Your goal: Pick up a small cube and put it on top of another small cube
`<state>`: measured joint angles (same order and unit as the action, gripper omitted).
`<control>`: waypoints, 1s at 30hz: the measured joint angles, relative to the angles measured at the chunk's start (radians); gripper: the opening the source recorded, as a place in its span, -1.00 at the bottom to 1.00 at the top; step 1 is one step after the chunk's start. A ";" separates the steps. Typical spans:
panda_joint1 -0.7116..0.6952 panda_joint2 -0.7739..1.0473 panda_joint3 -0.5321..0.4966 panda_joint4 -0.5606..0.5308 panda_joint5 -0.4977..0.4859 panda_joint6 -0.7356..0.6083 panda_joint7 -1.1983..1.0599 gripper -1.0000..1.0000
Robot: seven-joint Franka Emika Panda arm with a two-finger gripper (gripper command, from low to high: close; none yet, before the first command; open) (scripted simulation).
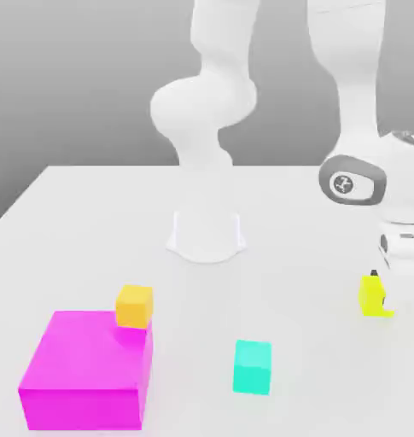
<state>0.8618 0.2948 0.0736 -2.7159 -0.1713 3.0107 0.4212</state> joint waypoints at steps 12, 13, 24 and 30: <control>-0.032 -0.112 0.043 -0.015 0.042 -0.089 -0.035 -1.00; -0.037 -0.133 0.051 -0.019 0.056 -0.105 -0.046 -1.00; -0.235 -0.297 0.009 -0.029 0.197 -0.267 -0.422 -1.00; -0.409 -0.355 -0.102 -0.017 0.191 -0.338 -0.733 -1.00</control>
<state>0.4524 -0.0600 -0.0288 -2.7332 0.0197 2.6728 -0.3119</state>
